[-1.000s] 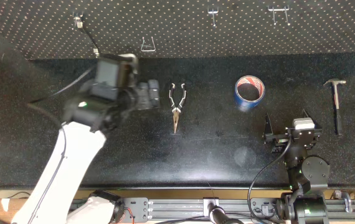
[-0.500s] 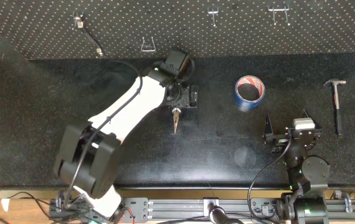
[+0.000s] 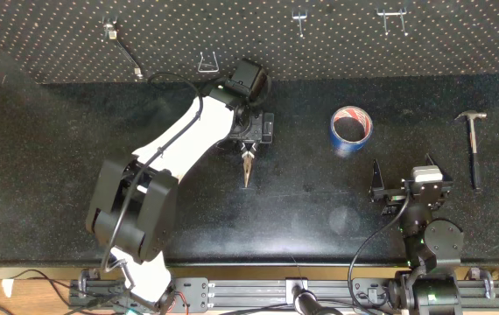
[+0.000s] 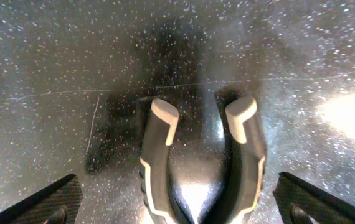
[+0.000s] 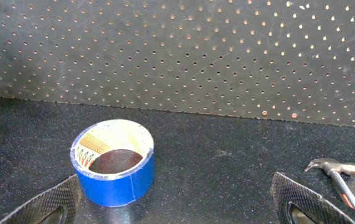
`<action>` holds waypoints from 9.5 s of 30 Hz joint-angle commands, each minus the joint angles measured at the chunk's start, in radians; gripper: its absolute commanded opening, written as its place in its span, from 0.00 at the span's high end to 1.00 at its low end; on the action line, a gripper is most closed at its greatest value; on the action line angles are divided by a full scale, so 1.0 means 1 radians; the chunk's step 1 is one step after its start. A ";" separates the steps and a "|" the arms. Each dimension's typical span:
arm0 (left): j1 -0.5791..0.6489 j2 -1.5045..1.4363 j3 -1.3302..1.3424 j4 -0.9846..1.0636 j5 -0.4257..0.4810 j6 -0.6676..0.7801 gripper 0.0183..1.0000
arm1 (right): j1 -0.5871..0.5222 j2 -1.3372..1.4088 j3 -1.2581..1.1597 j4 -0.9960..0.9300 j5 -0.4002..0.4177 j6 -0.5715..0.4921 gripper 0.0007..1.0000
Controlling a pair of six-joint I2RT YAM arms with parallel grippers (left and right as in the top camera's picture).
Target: Place Tools Onto Pegboard
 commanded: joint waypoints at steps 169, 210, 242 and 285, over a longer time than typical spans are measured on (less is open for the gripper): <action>-0.029 -0.169 0.040 -0.011 -0.150 -0.043 0.99 | 0.007 -0.003 -0.004 -0.003 0.006 -0.010 0.00; 0.134 -0.293 -0.415 1.407 -0.421 0.303 0.99 | 0.007 -0.003 -0.004 -0.003 0.005 -0.010 0.00; 0.132 -0.260 -0.415 1.402 -0.395 0.323 0.27 | 0.007 -0.003 -0.004 -0.003 0.005 -0.010 0.00; 0.479 -1.948 -1.354 0.725 0.041 0.294 0.00 | 0.007 -0.003 -0.004 -0.003 0.006 -0.010 0.00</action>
